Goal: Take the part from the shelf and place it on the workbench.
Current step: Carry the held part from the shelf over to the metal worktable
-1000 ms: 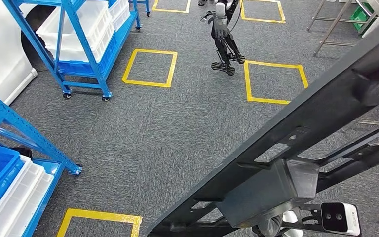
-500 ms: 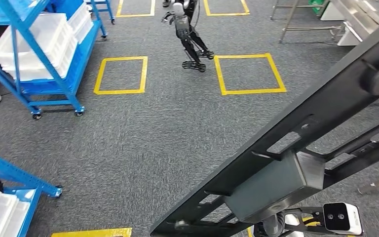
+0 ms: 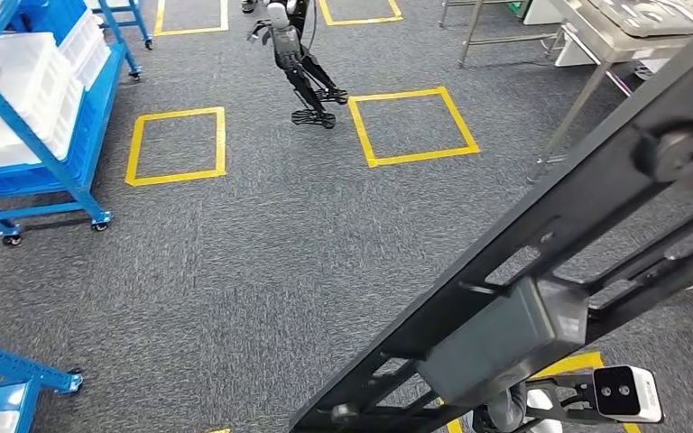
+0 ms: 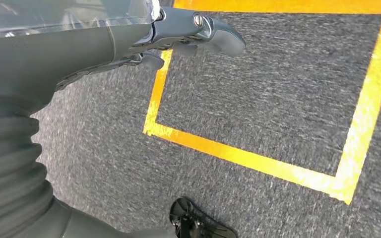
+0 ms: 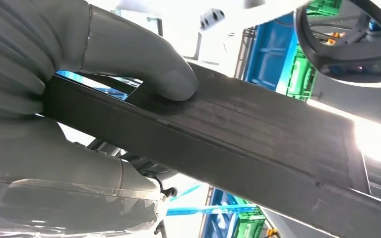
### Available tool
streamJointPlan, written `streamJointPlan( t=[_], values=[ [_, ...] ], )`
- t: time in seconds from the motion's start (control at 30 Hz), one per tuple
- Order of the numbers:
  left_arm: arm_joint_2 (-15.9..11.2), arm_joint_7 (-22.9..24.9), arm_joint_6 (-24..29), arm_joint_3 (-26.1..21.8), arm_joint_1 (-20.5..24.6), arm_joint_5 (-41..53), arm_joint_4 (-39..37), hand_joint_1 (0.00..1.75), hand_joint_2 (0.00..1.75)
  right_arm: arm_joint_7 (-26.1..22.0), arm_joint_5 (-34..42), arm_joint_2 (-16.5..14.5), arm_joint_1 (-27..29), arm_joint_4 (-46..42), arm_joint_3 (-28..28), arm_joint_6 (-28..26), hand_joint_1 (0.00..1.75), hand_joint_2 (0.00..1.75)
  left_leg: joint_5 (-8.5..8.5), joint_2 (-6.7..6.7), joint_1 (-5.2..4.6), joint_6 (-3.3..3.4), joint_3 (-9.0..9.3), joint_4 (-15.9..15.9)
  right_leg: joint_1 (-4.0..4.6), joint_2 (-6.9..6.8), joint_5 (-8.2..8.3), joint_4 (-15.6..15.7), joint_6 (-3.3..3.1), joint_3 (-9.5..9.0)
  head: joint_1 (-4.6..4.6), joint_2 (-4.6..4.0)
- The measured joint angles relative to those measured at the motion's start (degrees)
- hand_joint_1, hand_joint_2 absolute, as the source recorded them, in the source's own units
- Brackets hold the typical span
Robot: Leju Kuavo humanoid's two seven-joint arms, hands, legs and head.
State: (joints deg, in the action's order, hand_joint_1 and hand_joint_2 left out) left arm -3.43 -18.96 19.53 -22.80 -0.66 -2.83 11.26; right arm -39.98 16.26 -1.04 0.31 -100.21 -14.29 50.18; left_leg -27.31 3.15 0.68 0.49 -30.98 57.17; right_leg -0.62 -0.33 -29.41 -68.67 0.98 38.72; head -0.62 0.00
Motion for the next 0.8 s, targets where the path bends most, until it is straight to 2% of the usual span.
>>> streamJointPlan(
  t=[0.07,0.1,0.13,0.2,0.27,0.3,0.33,0.37,0.4,0.43,0.47,0.5,0.53,0.57,0.6,0.63,0.7,0.8],
  values=[
    [0.17,0.23,0.02,0.04,-0.02,0.38,0.0,0.0,1.75,0.01,-1.08,-0.49,0.71,-0.52,0.15,0.63,1.75,1.75,-0.35,0.95,-0.18,-0.49,0.35,0.04,0.38,-2.22,2.63,7.66,-0.49,-3.86,0.03,0.0],
    [0.24,0.3,-0.06,0.07,-0.04,0.61,0.0,0.0,1.75,0.0,-1.43,-0.89,0.97,-0.88,0.2,0.72,1.75,1.75,-0.53,1.41,-0.29,-0.81,0.49,0.07,0.64,-2.9,3.09,9.79,-0.78,-4.85,0.04,0.0],
    [0.29,0.31,-0.22,0.09,-0.02,0.85,0.0,0.0,1.75,-0.01,-1.67,-1.31,1.18,-1.26,0.24,0.66,1.75,1.75,-0.67,1.91,-0.4,-1.12,0.61,0.05,0.9,-3.01,2.99,10.54,-1.05,-5.1,0.06,0.0],
    [0.33,0.31,-0.63,0.25,0.13,1.43,0.0,0.0,1.75,-0.01,-1.93,-2.1,1.53,-2.03,0.31,0.15,1.75,1.75,-0.95,2.74,-0.38,-1.78,0.9,-0.02,0.96,-1.74,3.12,10.79,-1.63,-5.07,0.06,0.0],
    [0.3,0.27,-0.95,0.54,0.31,1.92,0.0,0.0,1.75,-0.04,-2.02,-2.9,1.57,-2.81,0.36,-0.44,1.75,1.75,-2.44,1.2,-0.15,-2.34,0.38,1.87,0.7,-0.66,3.37,11.26,-2.33,-5.43,0.14,-0.01],
    [0.26,0.26,-1.09,0.68,0.32,2.1,0.0,0.0,1.75,-0.05,-2.02,-3.31,1.51,-3.12,0.38,-0.8,1.75,1.75,-4.0,-0.12,-0.03,-2.52,-0.74,4.5,0.56,-0.13,3.48,11.45,-2.64,-5.62,0.23,-0.01],
    [0.17,0.26,-1.34,0.81,0.31,2.35,0.0,0.0,1.75,-0.06,-2.02,-3.65,1.44,-3.36,0.39,-1.4,1.75,1.75,-5.92,-1.47,0.02,-2.62,-2.47,8.28,0.61,0.39,3.49,11.48,-2.85,-5.69,0.32,-0.01],
    [0.07,0.27,-1.59,0.93,0.25,2.57,0.0,0.0,1.75,-0.04,-2.03,-3.86,1.41,-3.52,0.39,-2.06,1.75,1.75,-7.59,-2.12,0.03,-2.68,-4.32,12.04,0.67,0.9,3.48,11.47,-2.98,-5.69,0.38,-0.01],
    [-0.11,0.3,-1.98,1.1,0.17,2.93,0.0,0.0,1.75,-0.02,-2.02,-3.97,1.46,-3.77,0.39,-2.96,1.75,1.75,-8.58,-2.43,0.02,-2.7,-6.09,15.35,0.75,1.59,3.48,11.45,-3.02,-5.72,0.43,-0.01],
    [-0.31,0.36,-2.35,1.3,0.12,3.37,0.0,0.0,1.75,0.01,-1.96,-4.0,1.57,-4.15,0.4,-3.81,1.75,1.75,-8.48,-2.57,0.02,-2.68,-7.1,16.87,0.82,2.3,3.47,11.4,-3.05,-5.76,0.45,-0.01],
    [-0.52,0.47,-2.61,1.5,0.08,3.78,0.0,0.0,1.75,0.01,-1.88,-4.02,1.77,-4.65,0.42,-4.4,1.75,1.75,-7.19,-2.66,0.03,-2.61,-6.98,16.01,0.86,3.03,3.45,11.34,-3.03,-5.85,0.46,0.0],
    [-0.78,0.6,-2.84,1.72,0.05,4.21,0.0,0.0,1.75,0.0,-1.85,-4.08,2.13,-5.3,0.48,-4.81,1.75,1.75,-5.14,-2.95,0.04,-2.51,-6.05,13.44,0.89,3.81,3.39,11.26,-2.96,-5.97,0.48,0.0],
    [-1.04,0.76,-2.9,1.9,0.06,4.61,0.0,0.0,1.75,-0.01,-1.96,-4.27,2.75,-6.05,0.67,-4.67,1.75,1.75,-2.81,-3.99,0.11,-2.39,-4.27,9.15,0.87,4.45,3.3,11.14,-2.84,-6.05,0.48,0.0],
    [-1.27,0.91,-2.92,2.07,0.04,4.92,0.0,0.0,1.75,-0.02,-2.17,-4.56,3.52,-6.79,0.92,-4.24,1.75,1.75,-1.19,-5.25,0.19,-2.26,-2.57,5.17,0.92,5.04,3.16,10.91,-2.64,-6.04,0.48,0.0],
    [-1.46,1.03,-2.92,2.26,0.05,5.18,0.0,0.0,1.75,-0.02,-2.45,-4.93,4.38,-7.52,1.2,-3.66,1.75,1.75,-0.27,-6.27,0.22,-2.11,-1.39,2.42,0.93,5.56,3.08,10.75,-2.39,-5.93,0.46,0.0],
    [-1.59,1.15,-2.86,2.43,0.12,5.38,0.0,0.0,1.75,-0.02,-2.77,-5.34,5.26,-8.22,1.51,-2.98,1.75,1.75,-0.02,-6.97,0.19,-1.9,-0.76,0.93,0.9,6.09,3.05,10.63,-2.1,-5.76,0.49,0.0],
    [-1.68,1.32,-2.69,2.69,0.35,5.57,0.0,0.0,1.75,-0.02,-3.29,-6.06,6.63,-9.25,2.1,-1.72,1.75,1.75,-0.06,-6.23,0.08,-1.32,-0.55,0.6,0.77,7.12,3.18,10.66,-1.49,-5.5,0.5,0.0],
    [-1.67,1.53,-2.51,2.9,0.57,5.78,0.0,0.0,1.75,-0.02,-3.89,-6.95,7.72,-10.04,3.02,-0.28,1.75,1.75,0.35,-4.73,0.29,-0.49,-0.11,-0.04,0.85,6.09,2.63,9.94,-0.95,-5.24,0.53,0.0]
  ],
)
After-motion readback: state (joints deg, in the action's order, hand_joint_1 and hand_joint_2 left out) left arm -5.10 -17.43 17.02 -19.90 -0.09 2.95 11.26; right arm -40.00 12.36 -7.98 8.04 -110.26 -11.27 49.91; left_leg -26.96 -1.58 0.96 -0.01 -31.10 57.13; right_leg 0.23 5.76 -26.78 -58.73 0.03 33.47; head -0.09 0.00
